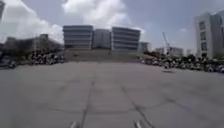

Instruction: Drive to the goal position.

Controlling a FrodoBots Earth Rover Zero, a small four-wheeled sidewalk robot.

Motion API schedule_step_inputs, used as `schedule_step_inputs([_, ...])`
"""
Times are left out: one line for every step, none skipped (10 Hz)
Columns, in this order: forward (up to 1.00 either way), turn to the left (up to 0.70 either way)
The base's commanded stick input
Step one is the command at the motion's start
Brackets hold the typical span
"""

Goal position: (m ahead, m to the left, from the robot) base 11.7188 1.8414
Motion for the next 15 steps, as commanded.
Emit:
schedule_step_inputs([0.85, 0.0])
schedule_step_inputs([0.85, 0.0])
schedule_step_inputs([0.85, 0.0])
schedule_step_inputs([0.85, 0.0])
schedule_step_inputs([0.85, 0.0])
schedule_step_inputs([0.85, 0.0])
schedule_step_inputs([0.85, 0.0])
schedule_step_inputs([0.85, 0.0])
schedule_step_inputs([0.85, 0.0])
schedule_step_inputs([0.85, 0.0])
schedule_step_inputs([0.85, 0.0])
schedule_step_inputs([0.85, 0.0])
schedule_step_inputs([0.85, 0.0])
schedule_step_inputs([0.85, 0.0])
schedule_step_inputs([0.85, 0.0])
